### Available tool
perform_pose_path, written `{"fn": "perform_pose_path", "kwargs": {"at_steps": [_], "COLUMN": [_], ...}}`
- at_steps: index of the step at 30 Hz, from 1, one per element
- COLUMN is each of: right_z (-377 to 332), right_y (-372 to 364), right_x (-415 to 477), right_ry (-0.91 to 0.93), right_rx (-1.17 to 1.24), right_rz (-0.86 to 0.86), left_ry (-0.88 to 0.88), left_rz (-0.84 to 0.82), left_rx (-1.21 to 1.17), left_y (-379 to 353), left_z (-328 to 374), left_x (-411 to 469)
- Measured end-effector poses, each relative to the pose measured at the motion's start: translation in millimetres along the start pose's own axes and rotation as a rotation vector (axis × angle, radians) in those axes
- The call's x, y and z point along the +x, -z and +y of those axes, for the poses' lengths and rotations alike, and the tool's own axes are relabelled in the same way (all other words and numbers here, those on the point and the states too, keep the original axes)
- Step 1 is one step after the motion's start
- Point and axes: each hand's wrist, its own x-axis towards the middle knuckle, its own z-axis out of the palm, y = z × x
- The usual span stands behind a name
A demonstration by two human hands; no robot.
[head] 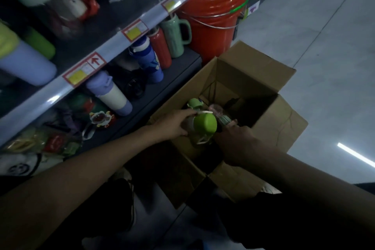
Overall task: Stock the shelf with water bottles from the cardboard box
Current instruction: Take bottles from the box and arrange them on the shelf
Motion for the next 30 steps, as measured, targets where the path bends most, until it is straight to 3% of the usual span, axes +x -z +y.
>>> {"fn": "perform_pose_path", "kwargs": {"at_steps": [5, 16, 24, 28, 30], "right_z": [-30.3, -63.2, -49.9, -63.3, -69.8], "right_y": [29.0, 81.5, 106.7, 113.7, 116.1], "right_x": [-9.7, -30.1, -23.6, -12.2, -12.1], "right_ry": [-0.018, 0.009, 0.185, 0.179, 0.182], "right_rx": [0.02, 0.127, 0.851, 1.469, 1.579], "right_rz": [0.078, 0.236, 0.441, 0.195, 0.09], "left_ry": [0.057, 0.26, 0.418, 0.402, 0.414], "left_rz": [0.209, 0.386, 0.361, 0.374, 0.374], "left_rx": [-0.215, -0.954, -1.335, -1.473, -1.518], "left_y": [31.3, 102.3, 121.6, 121.0, 118.5], "left_z": [8.8, 31.6, 36.4, 29.6, 26.0], "left_x": [-32.7, -129.8, -141.1, -143.2, -141.9]}}
